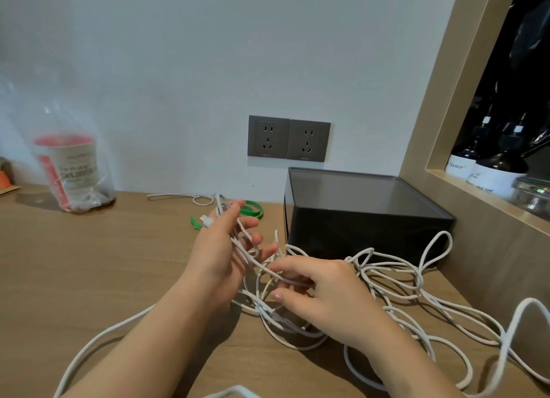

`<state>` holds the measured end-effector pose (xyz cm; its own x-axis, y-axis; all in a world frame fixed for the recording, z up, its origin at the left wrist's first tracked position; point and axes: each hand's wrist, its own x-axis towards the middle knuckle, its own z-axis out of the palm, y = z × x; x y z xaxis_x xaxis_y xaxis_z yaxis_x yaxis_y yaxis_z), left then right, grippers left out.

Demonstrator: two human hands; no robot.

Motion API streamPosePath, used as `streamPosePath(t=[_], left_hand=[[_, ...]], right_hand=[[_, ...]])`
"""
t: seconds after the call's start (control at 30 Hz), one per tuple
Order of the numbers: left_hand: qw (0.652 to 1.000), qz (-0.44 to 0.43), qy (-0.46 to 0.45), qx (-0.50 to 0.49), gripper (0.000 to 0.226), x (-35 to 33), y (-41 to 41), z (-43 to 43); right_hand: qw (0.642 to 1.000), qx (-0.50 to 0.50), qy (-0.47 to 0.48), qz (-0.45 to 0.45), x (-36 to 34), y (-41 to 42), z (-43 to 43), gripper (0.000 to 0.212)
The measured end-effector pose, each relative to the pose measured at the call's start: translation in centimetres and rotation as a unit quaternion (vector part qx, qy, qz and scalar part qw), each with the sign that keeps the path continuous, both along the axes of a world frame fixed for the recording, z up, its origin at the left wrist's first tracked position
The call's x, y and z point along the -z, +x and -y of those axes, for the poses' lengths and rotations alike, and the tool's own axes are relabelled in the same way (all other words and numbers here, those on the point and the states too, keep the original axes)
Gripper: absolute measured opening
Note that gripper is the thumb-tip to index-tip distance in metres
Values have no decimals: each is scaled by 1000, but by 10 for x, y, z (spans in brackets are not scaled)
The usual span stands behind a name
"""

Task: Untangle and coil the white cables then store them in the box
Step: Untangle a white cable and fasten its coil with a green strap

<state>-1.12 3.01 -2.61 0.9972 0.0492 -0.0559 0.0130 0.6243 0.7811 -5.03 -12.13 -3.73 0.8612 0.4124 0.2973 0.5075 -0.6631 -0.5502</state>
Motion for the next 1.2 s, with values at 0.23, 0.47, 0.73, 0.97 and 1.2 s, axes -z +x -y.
streamPosePath(t=[0.23, 0.47, 0.73, 0.97, 1.2], left_hand=[[983, -7, -170, 63, 29, -7, 1, -14], [982, 40, -159, 92, 29, -8, -2, -13], [961, 10, -199, 190, 52, -3, 1, -22], [960, 29, -183, 212, 21, -8, -5, -16], [974, 30, -71, 213, 24, -7, -9, -11]], right_hand=[[988, 90, -66, 110, 5, 6, 4, 9], [961, 220, -43, 161, 4, 7, 9, 11], [970, 178, 132, 102, 5, 4, 3, 13], [888, 97, 434, 120, -6, -7, -5, 39], [682, 6, 727, -81, -24, -6, 12, 38]])
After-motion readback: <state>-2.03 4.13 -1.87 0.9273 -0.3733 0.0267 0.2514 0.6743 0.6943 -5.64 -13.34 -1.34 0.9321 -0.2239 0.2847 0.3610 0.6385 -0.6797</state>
